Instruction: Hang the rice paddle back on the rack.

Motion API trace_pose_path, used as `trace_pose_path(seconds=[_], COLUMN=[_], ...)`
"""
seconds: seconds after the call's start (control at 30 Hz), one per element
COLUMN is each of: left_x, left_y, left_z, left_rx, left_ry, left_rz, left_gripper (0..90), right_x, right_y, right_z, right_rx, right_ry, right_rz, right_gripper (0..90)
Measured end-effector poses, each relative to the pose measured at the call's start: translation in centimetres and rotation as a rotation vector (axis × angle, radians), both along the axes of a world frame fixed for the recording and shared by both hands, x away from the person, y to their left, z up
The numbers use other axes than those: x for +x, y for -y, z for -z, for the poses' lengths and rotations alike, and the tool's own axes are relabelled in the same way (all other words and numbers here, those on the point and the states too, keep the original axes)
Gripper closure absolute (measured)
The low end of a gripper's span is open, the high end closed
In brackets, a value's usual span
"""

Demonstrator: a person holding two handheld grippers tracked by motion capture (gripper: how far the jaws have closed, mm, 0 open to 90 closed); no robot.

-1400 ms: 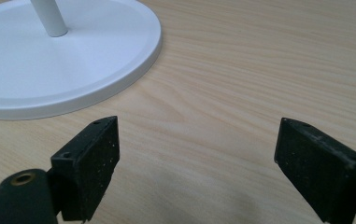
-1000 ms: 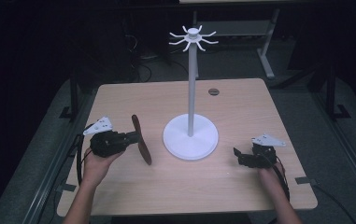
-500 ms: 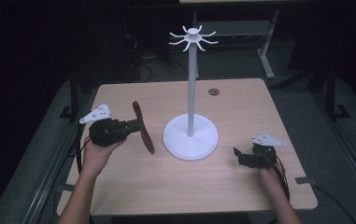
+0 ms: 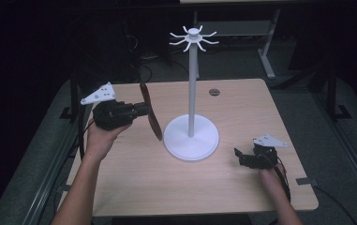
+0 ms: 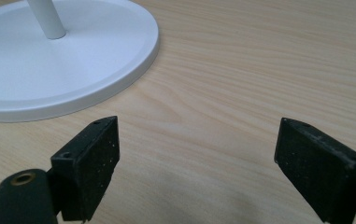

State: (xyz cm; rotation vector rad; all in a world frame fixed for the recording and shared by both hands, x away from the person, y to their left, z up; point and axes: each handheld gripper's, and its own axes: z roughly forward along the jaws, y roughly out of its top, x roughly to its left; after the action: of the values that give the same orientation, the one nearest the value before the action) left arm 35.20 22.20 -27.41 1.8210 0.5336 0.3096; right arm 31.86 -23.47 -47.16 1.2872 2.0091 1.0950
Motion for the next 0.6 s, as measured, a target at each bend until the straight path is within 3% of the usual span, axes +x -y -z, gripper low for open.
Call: trace_pose_path(seconds=[0.6], left_x=[2.8], left_y=[2.4], left_z=[-5.8], left_rx=[0.013], left_ry=[0.054], left_rz=[0.043], left_gripper=[78.1], right_x=[0.0], right_y=[0.1], right_z=[0.0], right_rx=[0.002], right_ry=[0.005], right_rz=[-0.002], right_gripper=[13.7])
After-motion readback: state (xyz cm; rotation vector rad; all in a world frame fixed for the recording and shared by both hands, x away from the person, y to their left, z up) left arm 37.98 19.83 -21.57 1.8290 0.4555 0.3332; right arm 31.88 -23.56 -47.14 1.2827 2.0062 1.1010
